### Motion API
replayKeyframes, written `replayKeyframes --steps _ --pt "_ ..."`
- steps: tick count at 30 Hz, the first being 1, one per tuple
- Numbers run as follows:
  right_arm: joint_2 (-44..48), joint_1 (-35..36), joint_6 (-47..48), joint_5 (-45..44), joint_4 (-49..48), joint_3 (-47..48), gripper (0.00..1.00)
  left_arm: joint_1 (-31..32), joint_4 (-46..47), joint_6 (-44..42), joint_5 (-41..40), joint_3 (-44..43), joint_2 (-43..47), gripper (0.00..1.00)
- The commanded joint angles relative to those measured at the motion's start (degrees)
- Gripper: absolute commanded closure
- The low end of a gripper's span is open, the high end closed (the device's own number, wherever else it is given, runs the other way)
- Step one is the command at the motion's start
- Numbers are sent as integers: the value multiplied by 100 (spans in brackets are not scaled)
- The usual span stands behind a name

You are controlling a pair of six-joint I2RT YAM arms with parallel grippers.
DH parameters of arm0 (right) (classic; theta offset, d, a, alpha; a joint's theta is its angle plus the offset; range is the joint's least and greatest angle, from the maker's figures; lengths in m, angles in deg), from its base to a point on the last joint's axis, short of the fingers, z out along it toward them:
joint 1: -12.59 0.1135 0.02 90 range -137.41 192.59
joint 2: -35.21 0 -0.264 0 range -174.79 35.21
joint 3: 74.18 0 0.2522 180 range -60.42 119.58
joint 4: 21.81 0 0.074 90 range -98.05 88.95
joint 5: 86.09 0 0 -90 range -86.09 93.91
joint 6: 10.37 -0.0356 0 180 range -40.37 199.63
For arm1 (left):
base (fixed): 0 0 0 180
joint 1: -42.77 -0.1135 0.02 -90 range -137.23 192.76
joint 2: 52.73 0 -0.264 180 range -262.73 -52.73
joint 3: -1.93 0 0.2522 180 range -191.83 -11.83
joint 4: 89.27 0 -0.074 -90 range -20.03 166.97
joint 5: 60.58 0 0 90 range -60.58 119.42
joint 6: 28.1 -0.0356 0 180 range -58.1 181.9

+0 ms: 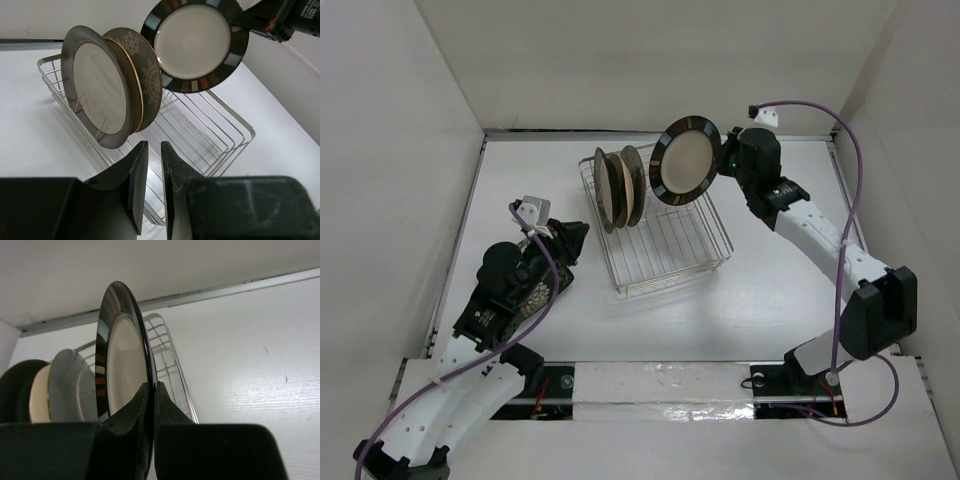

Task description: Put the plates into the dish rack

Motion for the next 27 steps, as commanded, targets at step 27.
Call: replayKeyframes --steps 27 --pt "-1644 1819 2230 -2221 158 2582 100 -12 260 -47 71 -28 -69 84"
